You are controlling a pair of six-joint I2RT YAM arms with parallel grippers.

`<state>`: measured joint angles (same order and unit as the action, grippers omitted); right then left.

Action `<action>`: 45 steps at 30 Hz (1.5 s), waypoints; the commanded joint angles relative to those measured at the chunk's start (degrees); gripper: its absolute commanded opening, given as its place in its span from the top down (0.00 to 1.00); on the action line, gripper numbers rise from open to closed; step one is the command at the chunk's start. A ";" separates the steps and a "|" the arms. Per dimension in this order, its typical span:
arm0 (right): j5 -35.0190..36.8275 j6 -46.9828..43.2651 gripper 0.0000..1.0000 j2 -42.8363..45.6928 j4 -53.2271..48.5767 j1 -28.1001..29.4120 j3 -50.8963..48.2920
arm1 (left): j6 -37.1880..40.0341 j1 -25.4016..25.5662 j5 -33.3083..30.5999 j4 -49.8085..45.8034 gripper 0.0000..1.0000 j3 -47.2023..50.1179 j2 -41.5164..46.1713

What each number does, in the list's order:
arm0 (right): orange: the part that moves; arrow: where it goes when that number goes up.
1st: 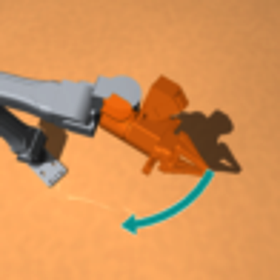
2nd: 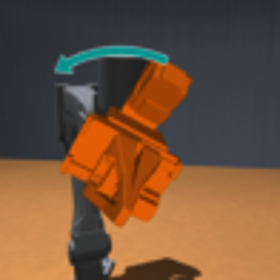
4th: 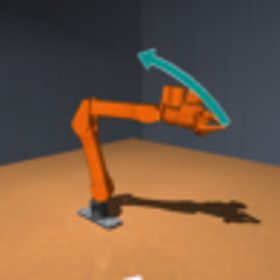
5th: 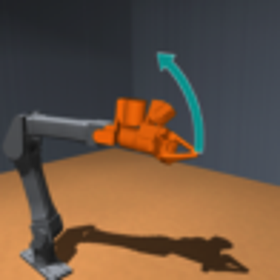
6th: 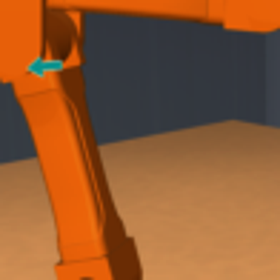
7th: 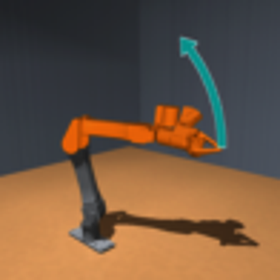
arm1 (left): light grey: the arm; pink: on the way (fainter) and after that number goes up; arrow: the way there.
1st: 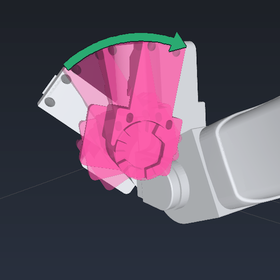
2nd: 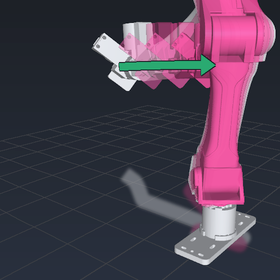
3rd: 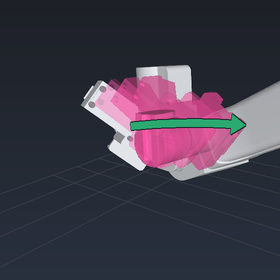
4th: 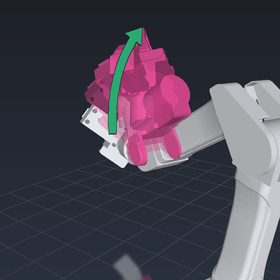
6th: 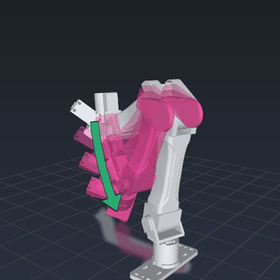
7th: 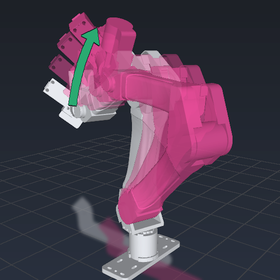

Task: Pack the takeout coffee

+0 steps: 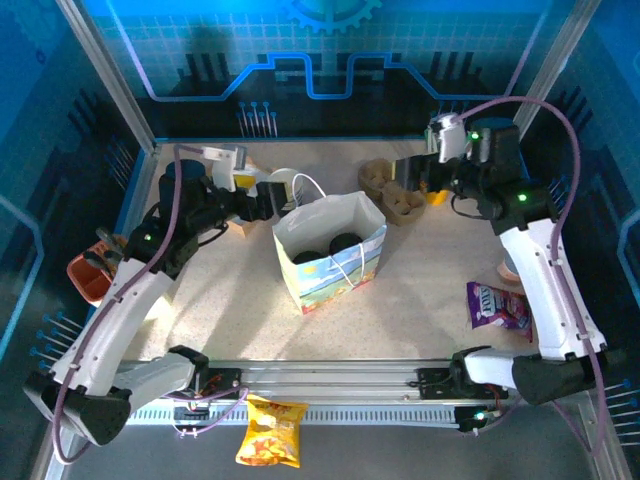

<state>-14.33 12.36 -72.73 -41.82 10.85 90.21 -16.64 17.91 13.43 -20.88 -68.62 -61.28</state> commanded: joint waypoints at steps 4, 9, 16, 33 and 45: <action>2.22 9.47 0.25 -7.17 7.10 -12.73 -2.79 | -6.80 -2.62 4.25 0.96 0.03 -0.80 -2.92; 8.43 7.18 0.30 -15.92 7.42 -14.63 0.62 | -7.13 -2.65 5.88 1.02 0.04 -0.30 -2.64; 7.67 3.04 0.25 -25.71 5.26 -12.02 6.02 | -5.98 -2.67 9.23 0.32 0.04 -0.20 -3.16; 12.80 -0.01 0.41 -36.40 0.28 -9.11 13.23 | -6.01 -2.62 11.61 2.36 0.05 -0.25 -5.06; 15.97 -1.44 0.61 -35.91 -0.98 -8.79 12.10 | -5.49 -2.68 11.70 3.72 0.05 1.81 -4.91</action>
<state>0.19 11.55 -108.90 -41.58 1.45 101.60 -22.55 15.49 23.51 -18.94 -67.33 -66.02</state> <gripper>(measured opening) 0.393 0.954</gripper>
